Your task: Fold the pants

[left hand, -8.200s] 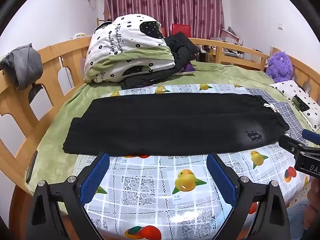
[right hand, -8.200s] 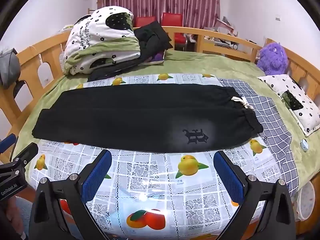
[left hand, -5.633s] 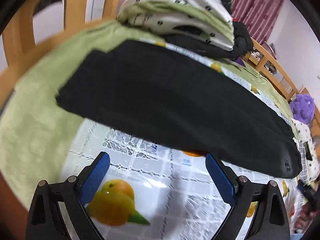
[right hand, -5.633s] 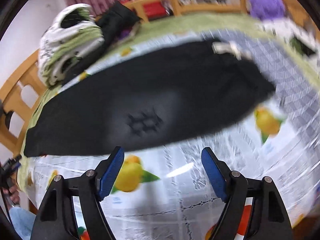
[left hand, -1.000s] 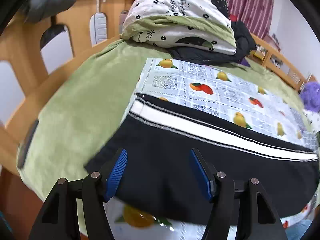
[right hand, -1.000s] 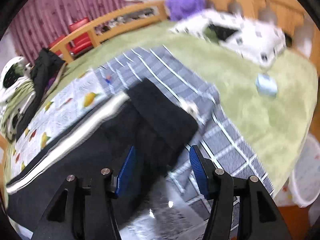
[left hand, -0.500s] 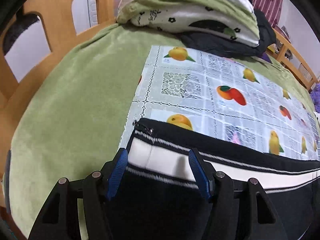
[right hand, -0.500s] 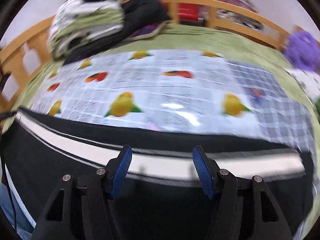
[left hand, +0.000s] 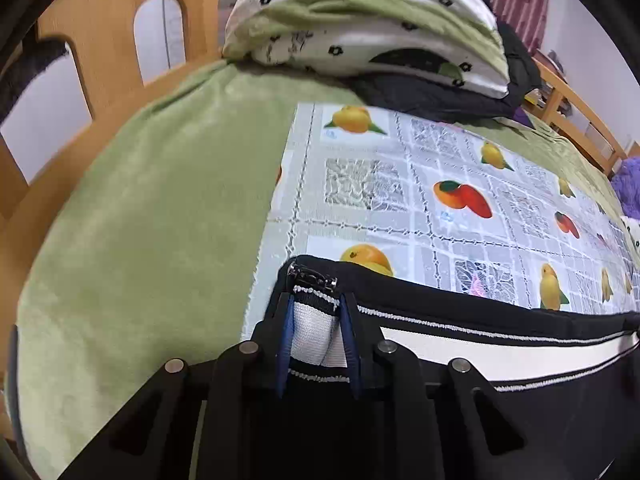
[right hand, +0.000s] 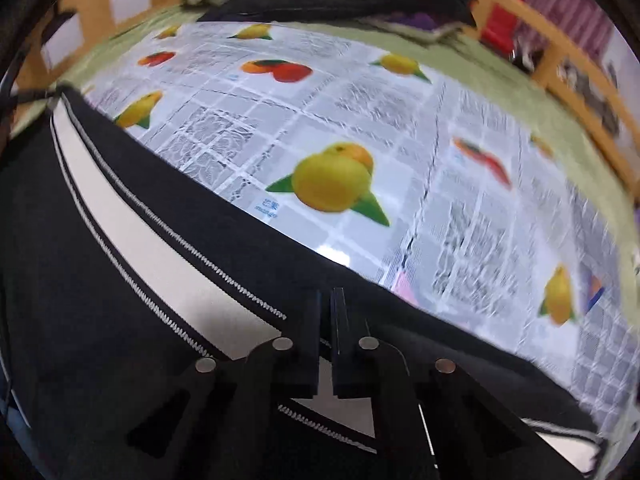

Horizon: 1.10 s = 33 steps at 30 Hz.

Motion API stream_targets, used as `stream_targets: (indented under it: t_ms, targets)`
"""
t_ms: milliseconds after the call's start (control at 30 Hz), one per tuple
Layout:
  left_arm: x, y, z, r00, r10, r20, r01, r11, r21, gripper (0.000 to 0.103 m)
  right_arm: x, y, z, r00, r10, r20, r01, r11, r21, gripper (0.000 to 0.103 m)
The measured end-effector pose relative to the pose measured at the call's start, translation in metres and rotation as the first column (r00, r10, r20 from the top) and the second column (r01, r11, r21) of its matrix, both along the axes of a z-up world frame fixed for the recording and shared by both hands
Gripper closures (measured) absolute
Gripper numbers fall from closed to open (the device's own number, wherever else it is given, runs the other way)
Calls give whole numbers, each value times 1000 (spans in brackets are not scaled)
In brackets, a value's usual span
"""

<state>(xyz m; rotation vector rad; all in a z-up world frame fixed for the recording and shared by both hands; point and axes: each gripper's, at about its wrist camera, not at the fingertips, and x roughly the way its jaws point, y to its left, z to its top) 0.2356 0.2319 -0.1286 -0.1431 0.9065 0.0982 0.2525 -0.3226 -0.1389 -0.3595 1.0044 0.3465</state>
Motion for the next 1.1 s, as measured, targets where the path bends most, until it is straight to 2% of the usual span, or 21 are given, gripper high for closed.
stream_targets:
  t_ms: [100,133,267,367,433,467,500,533,567,600,667,733,767,800,833,900,933,1033,1100]
  targets:
    - [-7,4,15,998,0,55,1,1000,-15,82,3,-14,22,998,-39,54,33,993,114,100]
    - [-5,5,15,998,7,55,-6,1000,-9,82,6,-14,21,997,-51,53,44,991,123,100]
    - [14,9,-11,999,42,-22,-42,999,-16,81,25,-2,-21,995,-105,-3,105,992,67,100]
    - [12,7,-16,998,57,-30,-58,998,-8,76,22,-11,-16,986,-167,6,165,978,131,97]
    - [7,5,-10,998,56,-28,-56,998,1,75,11,-23,-3,980,-196,17,192,971,141,91]
    - [3,3,-5,998,56,-34,-55,998,10,73,5,-28,3,976,-212,42,205,970,130,85]
    - [-1,1,0,998,54,-30,-54,998,20,72,-5,-39,13,966,-243,91,232,966,117,76]
    - [-7,-4,5,999,40,-11,-40,999,25,66,-13,-51,20,954,-271,125,257,959,117,70]
    - [-9,-8,9,1000,21,5,-21,1000,23,61,-23,-72,28,933,-325,156,306,942,136,58]
    - [-11,-14,11,1000,-1,20,0,1000,18,49,-27,-85,31,916,-368,160,346,927,147,52]
    - [-7,-33,11,996,-68,51,67,998,18,46,-28,-120,23,867,-481,129,460,873,161,52]
    - [4,-52,3,996,-86,38,83,994,78,46,-16,-141,-1,824,-562,64,555,826,102,52]
    - [16,-60,-9,997,-73,7,72,989,130,46,-7,-149,-21,816,-578,30,575,815,66,54]
    - [25,-62,-21,999,-39,-32,43,986,160,47,-7,-151,-24,816,-575,56,569,817,91,54]
    - [36,-57,-36,996,0,-90,12,991,136,48,-7,-152,-23,814,-576,76,567,816,110,53]
    - [38,-46,-38,997,24,-67,-21,998,52,50,-2,-154,-22,800,-597,57,588,800,119,54]
    - [37,-43,-35,997,29,-65,-27,999,37,51,-1,-154,-22,795,-603,56,595,795,119,54]
    - [30,-42,-22,997,35,-70,-33,999,26,52,-4,-148,-13,777,-627,56,621,778,96,55]
    - [13,-41,-6,998,29,-58,-27,999,36,52,-12,-141,1,765,-642,40,633,762,136,58]
